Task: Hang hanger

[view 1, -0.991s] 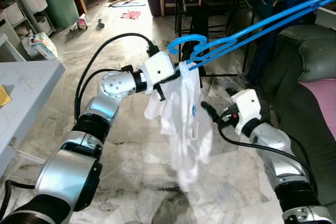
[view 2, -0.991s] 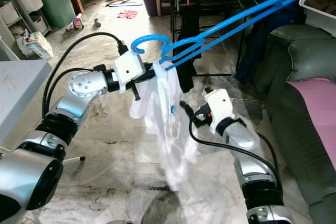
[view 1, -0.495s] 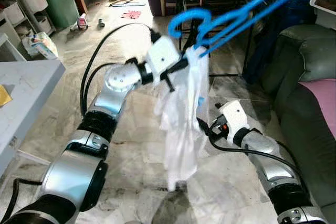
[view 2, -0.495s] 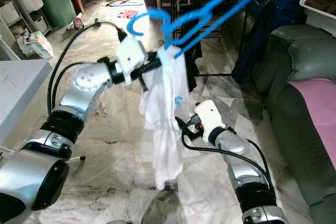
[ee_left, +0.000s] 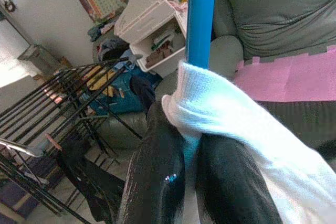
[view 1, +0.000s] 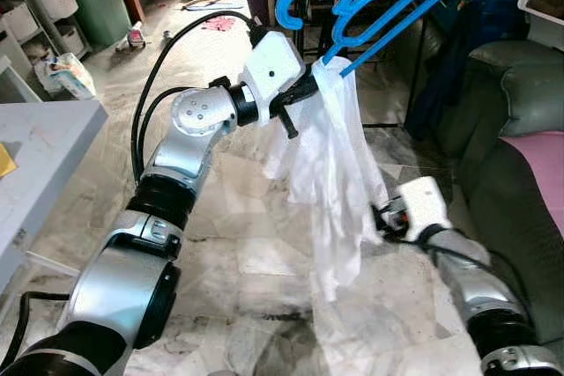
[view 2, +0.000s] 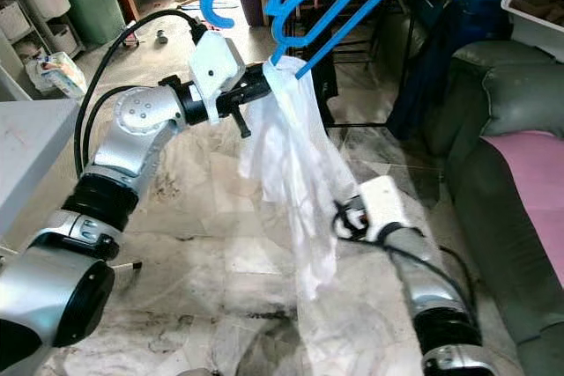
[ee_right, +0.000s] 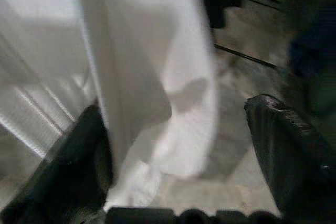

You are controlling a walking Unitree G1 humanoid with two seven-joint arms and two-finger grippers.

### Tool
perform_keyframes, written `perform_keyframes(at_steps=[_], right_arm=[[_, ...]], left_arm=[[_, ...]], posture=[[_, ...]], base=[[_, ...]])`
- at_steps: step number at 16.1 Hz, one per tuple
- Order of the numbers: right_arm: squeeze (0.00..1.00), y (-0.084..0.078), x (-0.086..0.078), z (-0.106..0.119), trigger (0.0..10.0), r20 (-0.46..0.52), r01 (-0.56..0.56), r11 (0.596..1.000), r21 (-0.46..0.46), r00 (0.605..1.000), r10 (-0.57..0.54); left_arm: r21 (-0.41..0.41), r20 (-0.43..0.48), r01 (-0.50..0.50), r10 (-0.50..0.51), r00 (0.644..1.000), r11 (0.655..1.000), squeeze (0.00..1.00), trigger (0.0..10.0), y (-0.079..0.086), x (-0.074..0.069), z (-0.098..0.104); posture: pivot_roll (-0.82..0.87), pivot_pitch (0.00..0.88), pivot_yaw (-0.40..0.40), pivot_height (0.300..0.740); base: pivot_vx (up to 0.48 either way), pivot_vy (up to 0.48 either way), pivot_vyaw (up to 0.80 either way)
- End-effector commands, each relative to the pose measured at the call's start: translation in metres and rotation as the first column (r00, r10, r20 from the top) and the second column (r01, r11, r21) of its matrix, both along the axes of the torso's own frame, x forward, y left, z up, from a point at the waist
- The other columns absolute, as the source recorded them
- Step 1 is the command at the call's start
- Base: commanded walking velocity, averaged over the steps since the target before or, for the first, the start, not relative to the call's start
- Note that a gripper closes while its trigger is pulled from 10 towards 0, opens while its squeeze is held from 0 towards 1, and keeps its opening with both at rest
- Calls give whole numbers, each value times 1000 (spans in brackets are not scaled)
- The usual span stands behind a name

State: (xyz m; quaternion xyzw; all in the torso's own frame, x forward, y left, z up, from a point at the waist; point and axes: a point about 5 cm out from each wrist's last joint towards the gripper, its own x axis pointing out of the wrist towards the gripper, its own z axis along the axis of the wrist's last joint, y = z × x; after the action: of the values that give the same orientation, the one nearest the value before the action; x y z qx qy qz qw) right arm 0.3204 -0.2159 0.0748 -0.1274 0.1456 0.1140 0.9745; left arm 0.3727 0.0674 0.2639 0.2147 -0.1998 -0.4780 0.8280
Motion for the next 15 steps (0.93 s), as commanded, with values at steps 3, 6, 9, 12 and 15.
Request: perform_keyframes(at_steps=[3,6,9,12,15], right_arm=[[0,-40,-7,-2,0,-24,198,980,0,980,-198],[0,-82,-5,20,0,39,405,912,66,912,-408],[0,-102,7,60,0,157,487,864,129,850,-503],[0,-97,19,83,0,214,468,867,169,842,-496],[0,-89,30,93,0,239,446,876,183,844,-480]], left_arm=[[-73,37,-80,83,996,994,0,0,24,3,12],[-99,-115,-166,154,981,981,0,0,50,7,-19],[-14,-356,-67,57,933,998,0,0,75,-16,-82],[31,-504,15,3,864,999,0,0,91,-39,-118],[1,-651,183,-138,747,983,0,0,92,-63,-132]], posture=[[-28,45,9,740],[-43,52,7,740],[-45,59,1,740],[-35,62,-7,740],[-31,61,-13,740]], base=[[0,0,0],[0,0,0],[0,0,0],[0,0,0],[0,0,0]])
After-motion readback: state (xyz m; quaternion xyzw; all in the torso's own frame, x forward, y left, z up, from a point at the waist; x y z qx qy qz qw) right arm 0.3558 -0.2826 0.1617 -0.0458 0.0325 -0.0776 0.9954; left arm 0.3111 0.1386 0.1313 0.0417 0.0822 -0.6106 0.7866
